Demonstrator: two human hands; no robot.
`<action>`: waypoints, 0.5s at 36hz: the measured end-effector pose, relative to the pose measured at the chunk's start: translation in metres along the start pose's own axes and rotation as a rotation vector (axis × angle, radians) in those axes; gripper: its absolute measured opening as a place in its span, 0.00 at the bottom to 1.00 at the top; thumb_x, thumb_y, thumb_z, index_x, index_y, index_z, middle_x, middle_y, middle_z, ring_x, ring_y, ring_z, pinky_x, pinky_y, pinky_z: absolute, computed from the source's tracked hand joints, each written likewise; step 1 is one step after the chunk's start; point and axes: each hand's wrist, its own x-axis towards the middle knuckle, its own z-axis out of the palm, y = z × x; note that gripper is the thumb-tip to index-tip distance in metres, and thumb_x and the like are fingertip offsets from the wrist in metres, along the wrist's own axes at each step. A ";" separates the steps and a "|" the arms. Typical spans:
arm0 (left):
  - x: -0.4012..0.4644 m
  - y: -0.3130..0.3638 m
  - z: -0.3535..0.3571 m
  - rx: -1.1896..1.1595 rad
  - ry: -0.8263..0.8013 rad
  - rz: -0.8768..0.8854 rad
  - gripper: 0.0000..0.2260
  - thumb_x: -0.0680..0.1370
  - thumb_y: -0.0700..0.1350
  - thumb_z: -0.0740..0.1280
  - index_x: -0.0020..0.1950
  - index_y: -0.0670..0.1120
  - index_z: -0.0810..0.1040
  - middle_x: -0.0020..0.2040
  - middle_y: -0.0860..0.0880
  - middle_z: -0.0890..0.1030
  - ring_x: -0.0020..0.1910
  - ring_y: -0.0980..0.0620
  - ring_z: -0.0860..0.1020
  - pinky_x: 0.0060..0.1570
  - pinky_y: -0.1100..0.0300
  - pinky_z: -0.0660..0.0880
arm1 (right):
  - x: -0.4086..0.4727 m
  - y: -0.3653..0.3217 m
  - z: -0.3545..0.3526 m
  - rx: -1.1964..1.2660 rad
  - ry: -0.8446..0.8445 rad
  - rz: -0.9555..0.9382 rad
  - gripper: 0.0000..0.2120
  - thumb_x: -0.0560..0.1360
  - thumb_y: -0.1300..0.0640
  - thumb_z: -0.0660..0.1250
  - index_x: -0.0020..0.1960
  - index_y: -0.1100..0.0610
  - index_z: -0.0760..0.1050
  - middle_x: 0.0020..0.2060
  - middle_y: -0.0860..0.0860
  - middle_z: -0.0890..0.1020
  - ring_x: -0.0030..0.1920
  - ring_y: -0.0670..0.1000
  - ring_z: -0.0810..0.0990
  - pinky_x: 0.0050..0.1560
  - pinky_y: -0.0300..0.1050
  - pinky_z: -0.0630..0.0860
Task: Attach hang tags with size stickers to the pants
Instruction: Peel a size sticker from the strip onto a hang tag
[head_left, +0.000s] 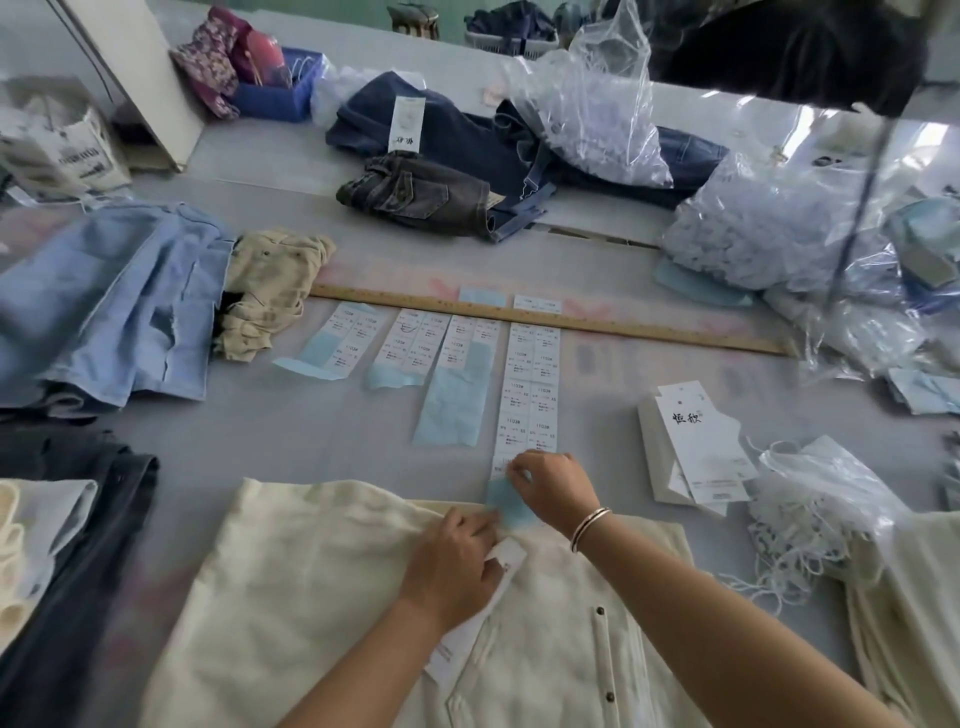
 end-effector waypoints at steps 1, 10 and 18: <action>0.000 0.000 -0.001 0.001 -0.002 0.000 0.20 0.75 0.51 0.56 0.64 0.52 0.75 0.72 0.60 0.68 0.64 0.51 0.67 0.63 0.61 0.65 | 0.003 0.001 -0.001 0.063 0.005 0.047 0.11 0.78 0.53 0.61 0.48 0.56 0.80 0.47 0.53 0.84 0.50 0.57 0.80 0.49 0.46 0.69; 0.007 0.003 -0.031 -0.827 -0.066 -0.419 0.08 0.79 0.41 0.63 0.53 0.43 0.80 0.50 0.46 0.82 0.51 0.47 0.79 0.46 0.63 0.73 | -0.008 0.007 -0.063 1.131 0.592 0.587 0.06 0.78 0.62 0.62 0.44 0.59 0.76 0.33 0.55 0.77 0.23 0.40 0.77 0.25 0.32 0.71; -0.023 0.007 -0.063 -1.905 -0.272 -0.717 0.17 0.81 0.45 0.57 0.58 0.38 0.81 0.55 0.39 0.82 0.49 0.45 0.82 0.51 0.53 0.77 | -0.112 -0.042 -0.058 0.730 0.393 -0.042 0.11 0.78 0.64 0.63 0.50 0.50 0.79 0.50 0.48 0.83 0.52 0.41 0.81 0.55 0.35 0.75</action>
